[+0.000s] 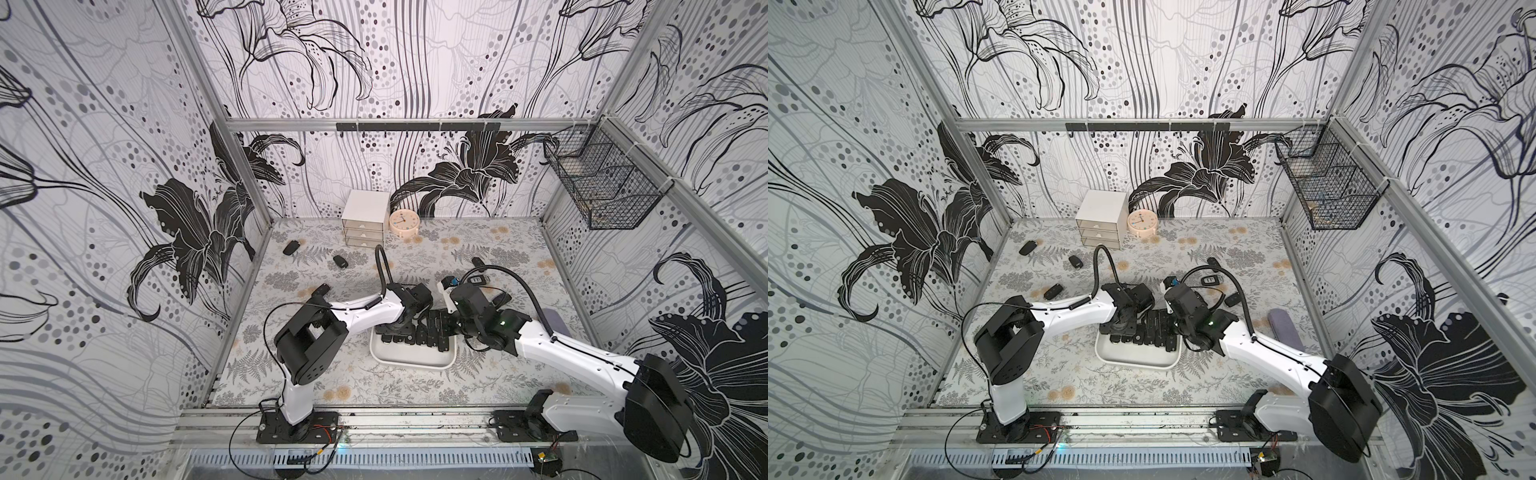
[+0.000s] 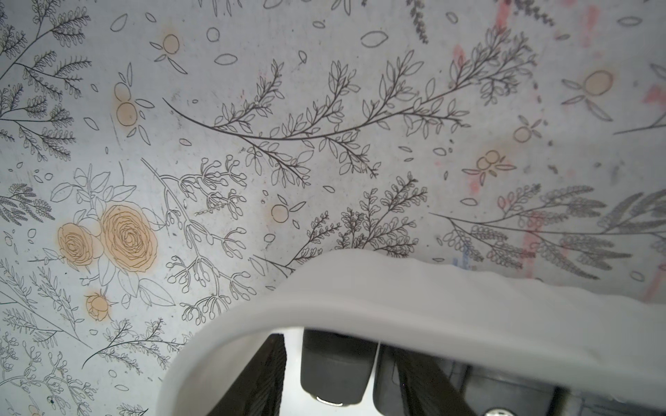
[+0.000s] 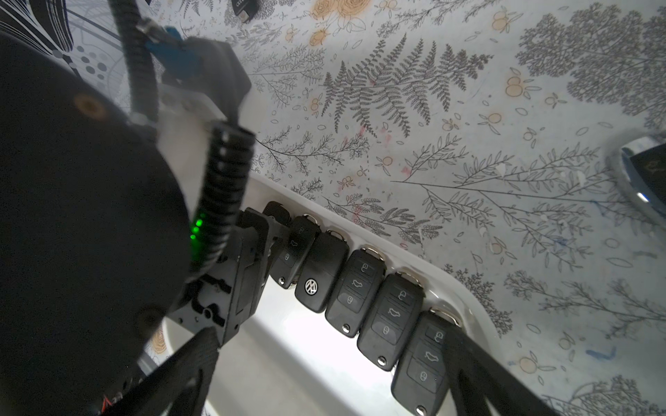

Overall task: Place the car key into the storage box
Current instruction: Place the car key in the storage box.

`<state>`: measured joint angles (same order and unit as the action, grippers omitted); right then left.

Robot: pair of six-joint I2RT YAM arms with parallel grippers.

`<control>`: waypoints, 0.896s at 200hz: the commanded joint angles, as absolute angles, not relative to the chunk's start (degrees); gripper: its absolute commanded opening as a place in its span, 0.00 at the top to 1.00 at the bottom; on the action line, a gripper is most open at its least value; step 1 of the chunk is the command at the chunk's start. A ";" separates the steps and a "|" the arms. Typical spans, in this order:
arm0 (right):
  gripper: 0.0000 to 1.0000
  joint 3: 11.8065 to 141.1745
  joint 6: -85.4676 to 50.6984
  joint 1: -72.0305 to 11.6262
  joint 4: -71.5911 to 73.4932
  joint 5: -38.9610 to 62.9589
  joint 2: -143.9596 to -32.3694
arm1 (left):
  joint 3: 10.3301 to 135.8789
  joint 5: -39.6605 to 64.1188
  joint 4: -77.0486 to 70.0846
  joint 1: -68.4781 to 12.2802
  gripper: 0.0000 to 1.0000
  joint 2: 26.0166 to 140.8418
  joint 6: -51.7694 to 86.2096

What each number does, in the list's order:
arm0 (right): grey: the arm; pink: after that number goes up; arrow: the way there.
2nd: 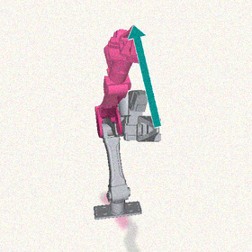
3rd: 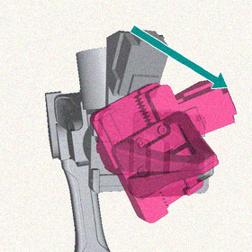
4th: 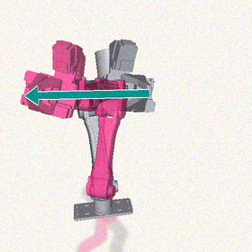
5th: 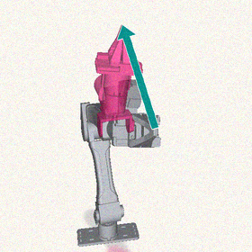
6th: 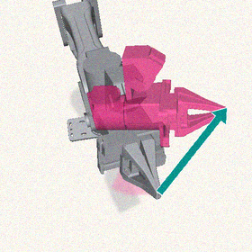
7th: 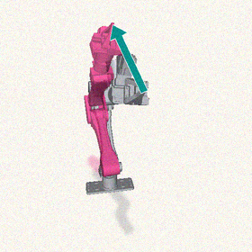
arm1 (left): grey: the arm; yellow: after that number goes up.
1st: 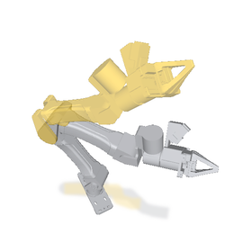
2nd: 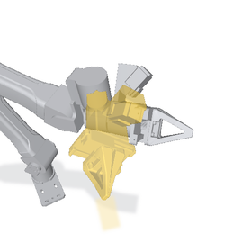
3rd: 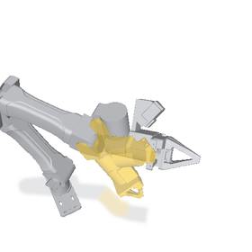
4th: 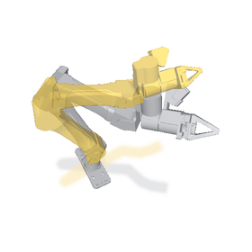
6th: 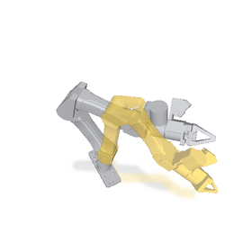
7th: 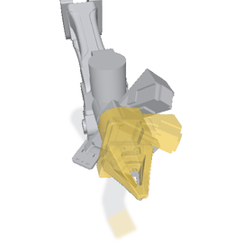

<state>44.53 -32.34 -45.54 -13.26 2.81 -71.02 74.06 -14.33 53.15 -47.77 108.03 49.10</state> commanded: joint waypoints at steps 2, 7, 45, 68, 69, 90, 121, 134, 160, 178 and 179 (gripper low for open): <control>0.00 43.56 -33.13 -45.26 -12.98 2.44 -70.37 | 74.80 -14.96 53.24 -47.61 0.47 105.54 49.58; 0.00 43.57 -33.00 -45.26 -13.14 2.11 -70.19 | 75.08 -14.93 53.30 -47.59 0.47 105.18 49.53; 0.00 43.30 -32.24 -45.13 -14.64 -3.77 -67.27 | 77.54 -14.19 53.35 -47.64 0.38 102.11 49.65; 0.00 42.84 -32.11 -44.05 -15.49 -6.74 -64.96 | 79.04 -13.88 53.26 -47.56 0.20 100.59 49.48; 0.00 42.78 -32.10 -44.00 -15.48 -6.97 -64.87 | 79.12 -13.88 53.26 -47.55 0.19 100.53 49.48; 0.00 41.83 -32.00 -43.28 -15.58 -10.96 -62.92 | 79.78 -13.45 52.62 -47.49 0.01 99.11 50.10; 0.00 41.27 -32.54 -40.04 -16.55 -12.39 -61.17 | 79.24 -11.72 48.77 -47.03 0.01 96.71 50.72; 0.00 42.03 -32.78 -37.91 -18.30 -11.85 -61.48 | 79.03 -11.27 47.22 -46.63 0.01 95.83 51.06; 0.00 43.29 -33.84 -33.79 -20.77 -11.30 -62.73 | 79.23 -11.23 46.11 -45.41 0.01 94.64 52.90; 0.00 44.44 -34.67 -30.43 -21.94 -9.73 -64.50 | 78.99 -10.42 44.33 -44.89 0.01 93.62 51.31; 0.00 44.44 -34.67 -30.43 -21.94 -9.73 -64.50 | 78.91 -10.44 44.23 -44.90 0.01 93.57 51.10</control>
